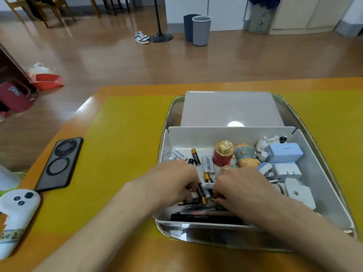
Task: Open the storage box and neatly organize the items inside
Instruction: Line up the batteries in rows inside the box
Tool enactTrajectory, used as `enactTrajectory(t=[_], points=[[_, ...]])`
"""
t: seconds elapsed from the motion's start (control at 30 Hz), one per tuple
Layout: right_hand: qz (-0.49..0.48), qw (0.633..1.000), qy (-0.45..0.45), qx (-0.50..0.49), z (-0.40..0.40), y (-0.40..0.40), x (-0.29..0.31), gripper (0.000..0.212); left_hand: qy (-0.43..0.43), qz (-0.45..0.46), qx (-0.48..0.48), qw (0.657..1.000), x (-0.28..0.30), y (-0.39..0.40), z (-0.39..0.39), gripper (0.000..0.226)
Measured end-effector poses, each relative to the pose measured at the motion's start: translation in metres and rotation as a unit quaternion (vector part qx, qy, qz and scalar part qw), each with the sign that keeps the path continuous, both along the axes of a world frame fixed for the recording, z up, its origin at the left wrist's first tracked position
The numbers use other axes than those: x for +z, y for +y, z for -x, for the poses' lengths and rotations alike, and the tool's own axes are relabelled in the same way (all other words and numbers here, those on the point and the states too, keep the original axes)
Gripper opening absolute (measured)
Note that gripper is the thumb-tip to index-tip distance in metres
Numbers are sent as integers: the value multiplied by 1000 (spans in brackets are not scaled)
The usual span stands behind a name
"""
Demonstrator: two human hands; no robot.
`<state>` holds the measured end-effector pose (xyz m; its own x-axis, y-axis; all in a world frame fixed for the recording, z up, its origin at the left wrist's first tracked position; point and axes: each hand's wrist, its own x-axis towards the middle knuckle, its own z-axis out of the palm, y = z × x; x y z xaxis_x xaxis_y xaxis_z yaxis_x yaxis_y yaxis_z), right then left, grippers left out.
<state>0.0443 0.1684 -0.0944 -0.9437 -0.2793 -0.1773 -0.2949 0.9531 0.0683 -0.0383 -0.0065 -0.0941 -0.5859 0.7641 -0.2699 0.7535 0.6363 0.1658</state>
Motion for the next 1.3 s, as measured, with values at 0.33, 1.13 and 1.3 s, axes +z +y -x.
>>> enactTrajectory(t=[0.33, 1.13, 1.3], points=[[111, 992, -19, -64, 5, 6, 14, 27, 140, -42, 53, 988, 9, 20, 32, 32], [281, 937, 55, -198, -1, 39, 32, 7, 124, -136, 81, 980, 12, 18, 54, 12], [373, 910, -3, -181, 1, 15, 21, 16, 169, -36, 29, 985, 3, 23, 70, 11]])
